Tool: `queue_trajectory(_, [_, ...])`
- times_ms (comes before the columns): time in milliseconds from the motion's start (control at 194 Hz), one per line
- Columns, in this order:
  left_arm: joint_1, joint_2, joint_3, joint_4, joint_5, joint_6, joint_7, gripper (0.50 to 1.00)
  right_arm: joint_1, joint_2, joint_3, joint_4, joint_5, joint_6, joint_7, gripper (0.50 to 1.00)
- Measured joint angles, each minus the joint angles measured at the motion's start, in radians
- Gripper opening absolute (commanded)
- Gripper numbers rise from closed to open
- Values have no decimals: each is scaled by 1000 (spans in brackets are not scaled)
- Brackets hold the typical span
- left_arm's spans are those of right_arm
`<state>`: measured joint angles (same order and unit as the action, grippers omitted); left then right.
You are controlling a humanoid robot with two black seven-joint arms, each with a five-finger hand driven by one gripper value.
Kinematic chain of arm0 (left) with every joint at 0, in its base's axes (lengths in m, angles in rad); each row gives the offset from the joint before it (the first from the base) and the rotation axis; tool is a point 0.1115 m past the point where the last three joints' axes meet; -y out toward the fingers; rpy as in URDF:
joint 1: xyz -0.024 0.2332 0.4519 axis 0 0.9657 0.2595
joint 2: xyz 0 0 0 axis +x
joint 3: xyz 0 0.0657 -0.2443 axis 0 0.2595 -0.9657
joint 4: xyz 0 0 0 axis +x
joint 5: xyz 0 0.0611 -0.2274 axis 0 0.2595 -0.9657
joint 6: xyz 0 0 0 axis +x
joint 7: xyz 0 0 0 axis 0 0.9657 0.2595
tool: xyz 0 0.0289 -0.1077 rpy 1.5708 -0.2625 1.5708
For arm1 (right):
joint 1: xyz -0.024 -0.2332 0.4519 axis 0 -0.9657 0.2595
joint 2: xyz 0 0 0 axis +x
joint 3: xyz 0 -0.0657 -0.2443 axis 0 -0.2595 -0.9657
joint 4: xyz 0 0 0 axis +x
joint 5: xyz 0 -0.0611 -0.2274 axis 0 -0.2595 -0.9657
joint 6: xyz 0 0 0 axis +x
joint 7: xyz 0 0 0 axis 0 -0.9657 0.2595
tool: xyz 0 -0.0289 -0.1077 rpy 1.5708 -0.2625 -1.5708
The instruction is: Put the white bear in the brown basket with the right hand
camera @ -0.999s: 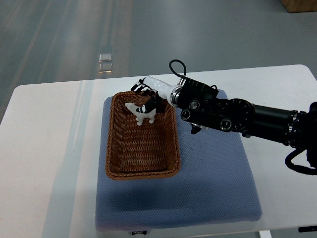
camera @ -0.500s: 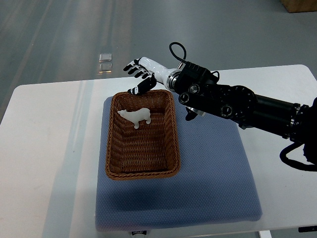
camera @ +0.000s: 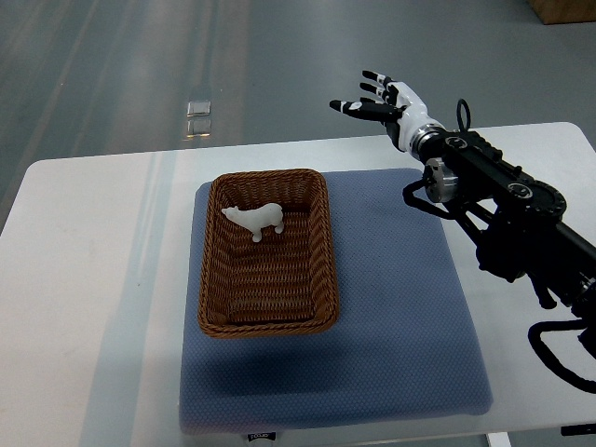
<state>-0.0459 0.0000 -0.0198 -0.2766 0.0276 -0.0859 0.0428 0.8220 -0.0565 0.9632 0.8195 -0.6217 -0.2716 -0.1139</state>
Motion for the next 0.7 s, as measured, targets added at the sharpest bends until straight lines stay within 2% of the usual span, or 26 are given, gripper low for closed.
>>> queue_trajectory(129, [0, 0, 0, -14, 0, 0, 0, 1000, -36, 1, 61, -52, 191, 47, 7, 924])
queue_trajectory(221, [0, 0, 0, -20, 0, 0, 0, 1000, -39, 1, 68, -102, 314, 114, 35, 924])
queue_trajectory(288, [1, 0, 1, -18, 0, 0, 0, 1000, -40, 2, 69, -137, 372, 181, 109, 924])
queue_trajectory(386, [1, 0, 3, -15, -2, 2, 0, 1000, -43, 5, 73, -182, 424, 274, 260, 921])
queue_trajectory(458, [1, 0, 3, -15, -2, 2, 0, 1000, -49, 6, 76, -207, 447, 326, 348, 924])
queue_trajectory(582, [1, 0, 3, -14, -2, 2, 0, 1000, -52, 7, 83, -232, 458, 371, 435, 924])
queue_trajectory(701, [1, 0, 4, -13, -2, 2, 0, 1000, -53, 12, 124, -263, 467, 376, 463, 924])
